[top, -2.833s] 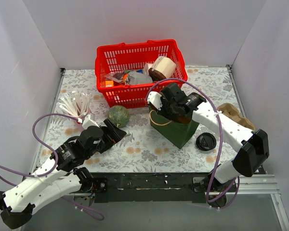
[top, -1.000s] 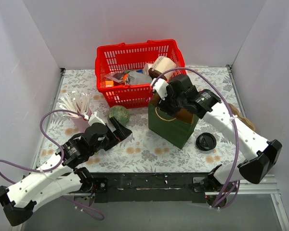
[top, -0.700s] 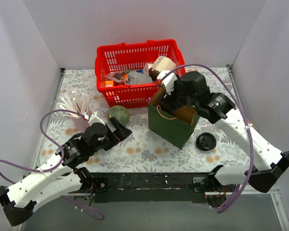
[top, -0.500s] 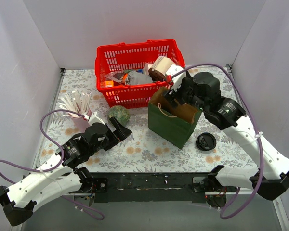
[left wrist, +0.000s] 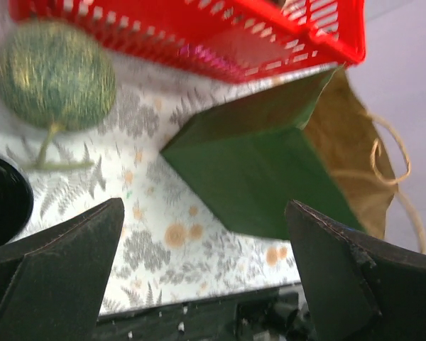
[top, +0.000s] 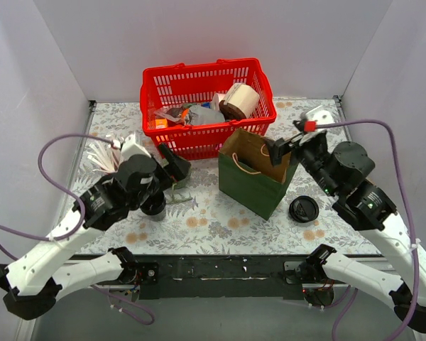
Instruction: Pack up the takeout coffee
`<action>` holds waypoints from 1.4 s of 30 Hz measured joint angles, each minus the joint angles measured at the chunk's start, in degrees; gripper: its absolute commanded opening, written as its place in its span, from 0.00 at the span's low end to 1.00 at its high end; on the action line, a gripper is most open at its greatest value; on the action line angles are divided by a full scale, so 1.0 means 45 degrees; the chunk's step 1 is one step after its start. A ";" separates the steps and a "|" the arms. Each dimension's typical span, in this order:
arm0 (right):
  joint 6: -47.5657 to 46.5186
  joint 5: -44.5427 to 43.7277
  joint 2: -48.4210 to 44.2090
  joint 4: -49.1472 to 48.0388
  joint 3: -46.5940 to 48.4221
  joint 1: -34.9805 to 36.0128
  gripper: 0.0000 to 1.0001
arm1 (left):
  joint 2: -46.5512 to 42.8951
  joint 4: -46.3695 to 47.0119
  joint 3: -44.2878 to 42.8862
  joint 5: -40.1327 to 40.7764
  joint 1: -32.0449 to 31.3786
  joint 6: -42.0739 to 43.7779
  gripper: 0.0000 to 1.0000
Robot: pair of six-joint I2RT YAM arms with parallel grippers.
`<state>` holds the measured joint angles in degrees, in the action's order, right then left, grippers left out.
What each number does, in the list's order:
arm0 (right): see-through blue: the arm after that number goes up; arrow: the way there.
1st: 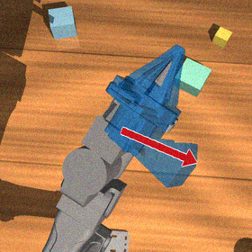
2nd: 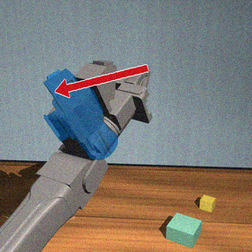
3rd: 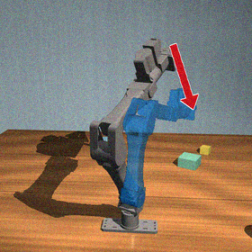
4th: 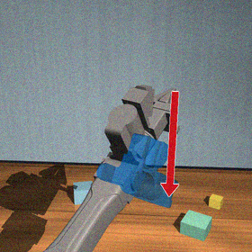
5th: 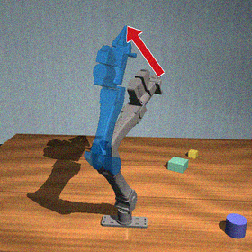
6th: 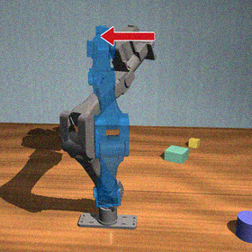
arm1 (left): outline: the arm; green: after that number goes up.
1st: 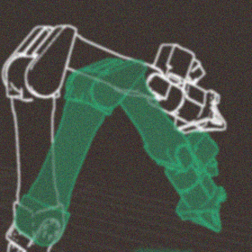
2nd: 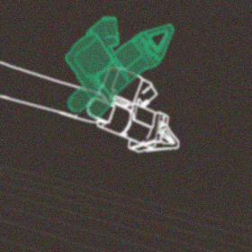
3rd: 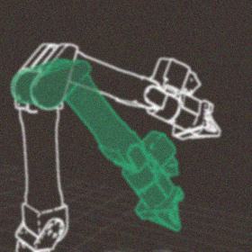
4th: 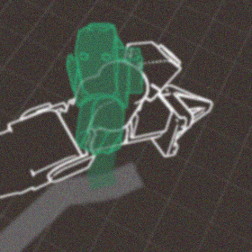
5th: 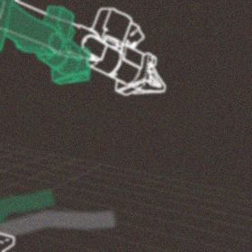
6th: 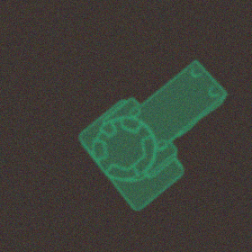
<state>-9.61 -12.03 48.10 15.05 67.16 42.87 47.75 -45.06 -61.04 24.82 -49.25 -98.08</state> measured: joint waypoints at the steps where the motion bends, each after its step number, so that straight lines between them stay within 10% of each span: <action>1: 0.0384 -0.0738 -0.0160 0.0005 0.0044 -0.0005 0.96 | 0.0568 -0.0185 -0.0792 0.0282 0.0073 0.0345 0.98; 7: 0.1389 -0.4410 -0.0345 0.0680 0.0379 -0.0015 0.97 | 0.4367 -0.0597 -0.4527 0.0831 0.2720 0.2395 0.98; 21: 0.1768 -0.7116 -0.1554 0.1375 -0.1506 -0.0015 0.95 | 0.5202 -0.0340 -0.4707 -0.0782 0.8480 0.4867 0.78; 42: 0.1360 -0.7383 -0.1676 0.1190 -0.1962 -0.0015 0.95 | 0.5911 0.1039 -0.3458 -0.3662 0.9496 0.7543 0.38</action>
<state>-3.49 -45.25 40.56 20.40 58.33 42.81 74.35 -40.38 -76.60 8.34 -6.52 -64.14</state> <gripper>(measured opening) 0.953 0.454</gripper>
